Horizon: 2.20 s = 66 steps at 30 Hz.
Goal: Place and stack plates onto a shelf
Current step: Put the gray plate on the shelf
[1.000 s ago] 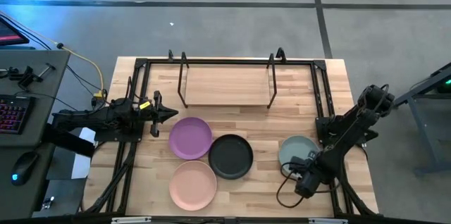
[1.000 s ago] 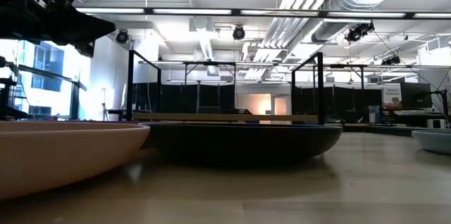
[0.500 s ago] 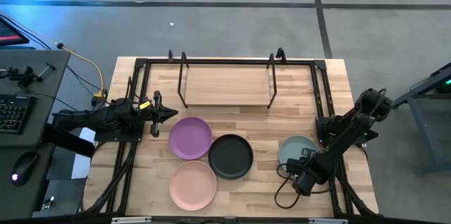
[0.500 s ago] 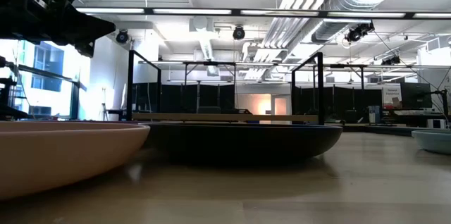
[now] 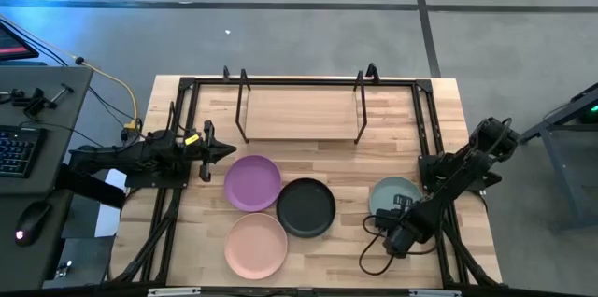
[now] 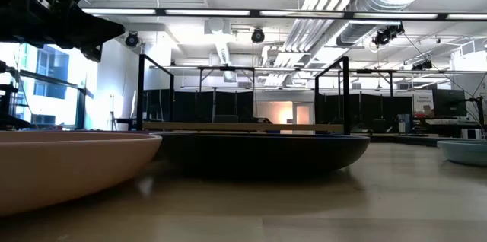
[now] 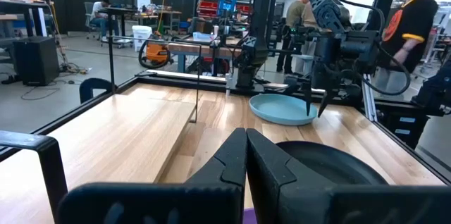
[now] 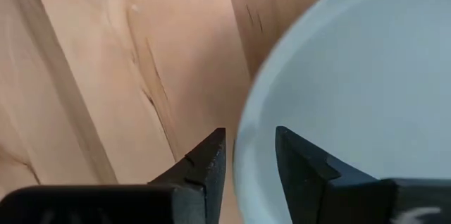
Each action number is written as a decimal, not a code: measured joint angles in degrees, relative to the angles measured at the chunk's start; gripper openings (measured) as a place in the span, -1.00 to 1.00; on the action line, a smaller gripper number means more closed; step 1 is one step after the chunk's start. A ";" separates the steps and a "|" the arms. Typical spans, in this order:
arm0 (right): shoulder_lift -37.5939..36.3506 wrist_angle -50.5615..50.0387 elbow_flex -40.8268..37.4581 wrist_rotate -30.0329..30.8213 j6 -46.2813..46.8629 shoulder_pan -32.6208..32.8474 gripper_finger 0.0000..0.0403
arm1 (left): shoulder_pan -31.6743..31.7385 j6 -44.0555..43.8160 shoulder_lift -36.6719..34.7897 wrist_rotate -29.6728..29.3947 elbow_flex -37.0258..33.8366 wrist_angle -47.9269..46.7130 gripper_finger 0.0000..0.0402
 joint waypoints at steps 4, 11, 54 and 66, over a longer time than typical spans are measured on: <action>0.00 -0.03 0.00 0.61 0.11 0.00 -0.45 | 0.00 0.00 0.00 0.02 0.00 0.02 -1.00; 0.00 0.12 -1.77 1.06 4.73 -0.78 -0.24 | 0.00 0.00 0.00 0.00 0.00 0.00 -1.00; -3.32 -9.08 17.40 -1.02 -28.07 -13.33 -1.00 | 0.02 0.00 0.00 0.00 0.00 0.02 -1.00; -1.59 -9.55 31.98 4.52 -57.35 -30.42 -1.00 | 0.00 0.00 0.02 0.00 0.02 0.00 -1.00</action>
